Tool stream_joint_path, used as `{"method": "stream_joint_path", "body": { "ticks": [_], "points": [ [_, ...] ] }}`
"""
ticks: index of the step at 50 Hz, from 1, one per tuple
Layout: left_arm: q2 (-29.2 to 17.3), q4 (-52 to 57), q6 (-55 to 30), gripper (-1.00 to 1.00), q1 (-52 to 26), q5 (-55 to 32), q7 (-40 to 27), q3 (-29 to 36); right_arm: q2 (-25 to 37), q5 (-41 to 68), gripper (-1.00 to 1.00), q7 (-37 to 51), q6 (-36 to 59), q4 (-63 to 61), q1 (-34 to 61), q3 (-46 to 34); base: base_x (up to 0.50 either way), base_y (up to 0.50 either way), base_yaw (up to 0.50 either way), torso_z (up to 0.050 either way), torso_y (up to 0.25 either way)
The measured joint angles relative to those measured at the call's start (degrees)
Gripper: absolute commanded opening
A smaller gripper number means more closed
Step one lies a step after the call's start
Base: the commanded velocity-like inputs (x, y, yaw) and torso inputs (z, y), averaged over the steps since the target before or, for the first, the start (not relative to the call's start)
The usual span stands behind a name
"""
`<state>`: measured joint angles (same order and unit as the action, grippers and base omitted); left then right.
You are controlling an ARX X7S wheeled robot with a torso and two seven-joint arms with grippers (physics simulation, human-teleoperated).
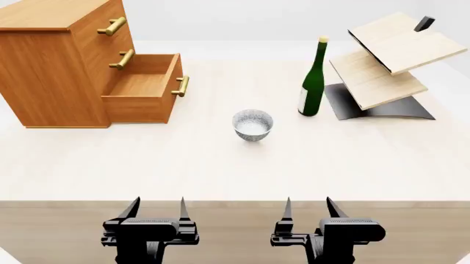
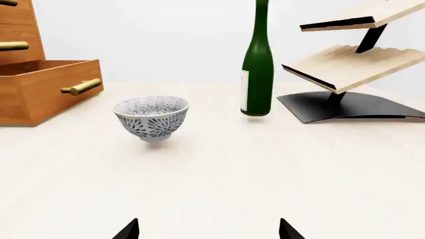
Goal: Put the bowl on top of the cabinet.
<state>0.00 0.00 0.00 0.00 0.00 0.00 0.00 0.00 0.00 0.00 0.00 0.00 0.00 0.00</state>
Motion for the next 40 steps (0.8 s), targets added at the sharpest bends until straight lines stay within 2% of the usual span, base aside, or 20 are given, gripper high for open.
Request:
{"method": "stream_joint_path", "body": {
  "ticks": [24,40],
  "points": [
    [-2.97,2.6,-1.31,1.0,0.87,-1.87,-3.23,3.66,2.63,3.52,1.0,2.89,0.12,-0.16,-0.15,-3.27,0.0,0.0,0.0,0.0,0.0],
    [-5.72,14.3,-9.71,1.0,2.48,-2.94,-5.05,4.51,4.62,4.83,1.0,5.13,6.51,-9.56,-1.37,-5.06,0.0,0.0,0.0,0.0,0.0]
  ]
}}
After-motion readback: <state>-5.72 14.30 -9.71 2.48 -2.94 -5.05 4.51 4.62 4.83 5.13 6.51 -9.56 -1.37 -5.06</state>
